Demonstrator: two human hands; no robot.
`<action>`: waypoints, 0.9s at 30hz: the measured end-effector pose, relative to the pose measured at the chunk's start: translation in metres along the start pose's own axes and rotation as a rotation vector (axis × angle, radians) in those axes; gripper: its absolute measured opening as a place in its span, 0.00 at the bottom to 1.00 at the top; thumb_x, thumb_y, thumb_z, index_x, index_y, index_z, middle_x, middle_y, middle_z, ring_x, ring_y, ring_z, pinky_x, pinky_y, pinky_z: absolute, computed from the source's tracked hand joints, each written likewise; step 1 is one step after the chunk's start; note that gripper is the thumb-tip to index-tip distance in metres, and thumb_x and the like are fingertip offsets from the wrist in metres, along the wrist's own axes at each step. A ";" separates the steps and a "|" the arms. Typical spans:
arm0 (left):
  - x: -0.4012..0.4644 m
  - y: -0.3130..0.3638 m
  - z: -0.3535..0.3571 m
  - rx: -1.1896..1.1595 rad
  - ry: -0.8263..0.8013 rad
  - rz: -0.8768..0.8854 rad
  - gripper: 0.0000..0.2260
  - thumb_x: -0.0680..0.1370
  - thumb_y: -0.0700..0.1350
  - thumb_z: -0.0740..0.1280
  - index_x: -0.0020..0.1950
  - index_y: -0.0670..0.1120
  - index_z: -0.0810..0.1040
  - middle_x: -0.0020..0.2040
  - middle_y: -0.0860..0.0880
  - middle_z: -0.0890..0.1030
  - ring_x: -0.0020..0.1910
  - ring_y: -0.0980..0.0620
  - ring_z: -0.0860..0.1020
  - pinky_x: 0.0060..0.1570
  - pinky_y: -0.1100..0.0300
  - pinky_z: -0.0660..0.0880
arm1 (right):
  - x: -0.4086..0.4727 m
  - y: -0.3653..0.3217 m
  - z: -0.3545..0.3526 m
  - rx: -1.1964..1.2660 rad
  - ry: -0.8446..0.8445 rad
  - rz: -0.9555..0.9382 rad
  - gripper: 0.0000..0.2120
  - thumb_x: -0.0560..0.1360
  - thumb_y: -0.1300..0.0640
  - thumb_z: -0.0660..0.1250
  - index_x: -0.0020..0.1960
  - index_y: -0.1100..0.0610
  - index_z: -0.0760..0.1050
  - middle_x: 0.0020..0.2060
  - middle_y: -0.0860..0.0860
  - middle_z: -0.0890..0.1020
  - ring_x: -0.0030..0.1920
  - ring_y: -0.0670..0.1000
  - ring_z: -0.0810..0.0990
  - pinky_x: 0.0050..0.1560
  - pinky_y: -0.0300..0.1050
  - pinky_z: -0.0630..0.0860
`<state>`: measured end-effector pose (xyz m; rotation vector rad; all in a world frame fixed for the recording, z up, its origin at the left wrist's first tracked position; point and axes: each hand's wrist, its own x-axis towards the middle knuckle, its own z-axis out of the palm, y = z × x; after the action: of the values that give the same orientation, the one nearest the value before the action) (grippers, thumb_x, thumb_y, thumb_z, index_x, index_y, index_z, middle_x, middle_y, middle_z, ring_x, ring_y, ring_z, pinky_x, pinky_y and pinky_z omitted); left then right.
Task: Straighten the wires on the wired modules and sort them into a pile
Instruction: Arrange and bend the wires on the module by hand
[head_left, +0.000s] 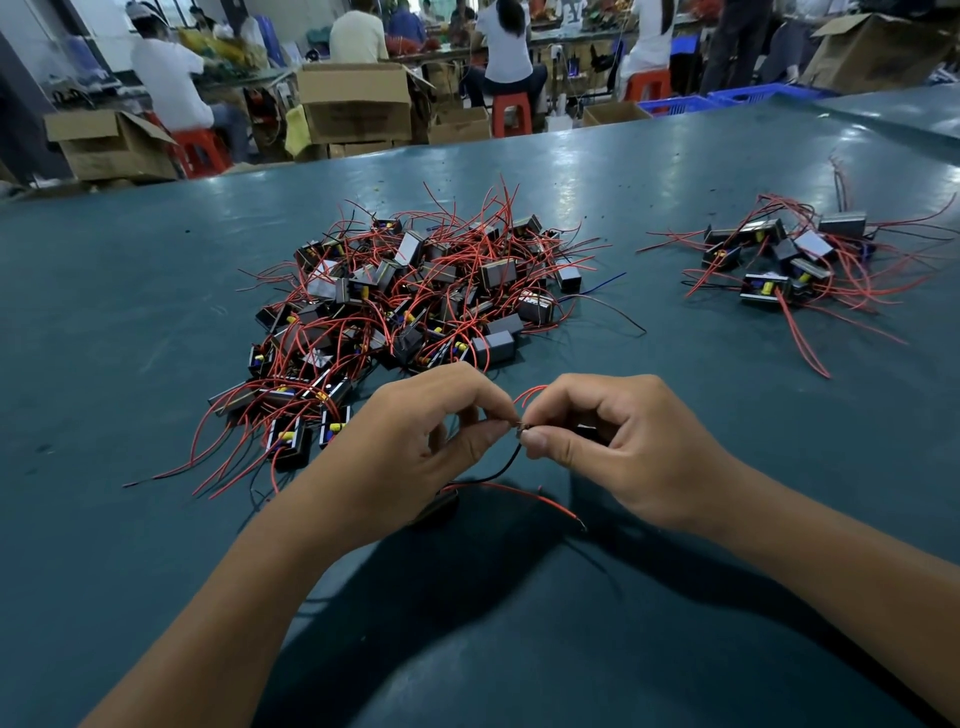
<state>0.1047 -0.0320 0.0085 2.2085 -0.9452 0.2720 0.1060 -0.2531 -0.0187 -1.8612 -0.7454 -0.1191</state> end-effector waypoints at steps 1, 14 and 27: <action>0.000 0.000 0.000 0.015 -0.004 0.011 0.06 0.80 0.45 0.66 0.51 0.46 0.81 0.44 0.52 0.79 0.43 0.52 0.77 0.38 0.58 0.72 | 0.000 0.000 0.000 -0.004 0.000 0.003 0.01 0.76 0.52 0.71 0.45 0.47 0.80 0.39 0.49 0.84 0.40 0.51 0.81 0.44 0.46 0.79; -0.002 0.009 0.004 0.284 0.143 0.088 0.07 0.75 0.44 0.66 0.43 0.44 0.83 0.41 0.53 0.81 0.40 0.50 0.78 0.38 0.50 0.77 | 0.000 0.001 0.000 -0.065 -0.026 -0.008 0.02 0.77 0.51 0.70 0.45 0.47 0.79 0.37 0.46 0.82 0.36 0.44 0.78 0.39 0.39 0.75; -0.003 0.005 0.001 -0.126 0.084 -0.158 0.04 0.75 0.46 0.70 0.42 0.53 0.84 0.37 0.52 0.82 0.29 0.38 0.73 0.30 0.45 0.71 | 0.002 0.000 -0.004 -0.093 -0.010 -0.016 0.03 0.76 0.52 0.71 0.44 0.50 0.80 0.34 0.51 0.81 0.32 0.49 0.76 0.34 0.43 0.74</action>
<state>0.0988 -0.0335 0.0097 2.1251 -0.7178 0.2236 0.1080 -0.2555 -0.0161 -1.9452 -0.7732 -0.1566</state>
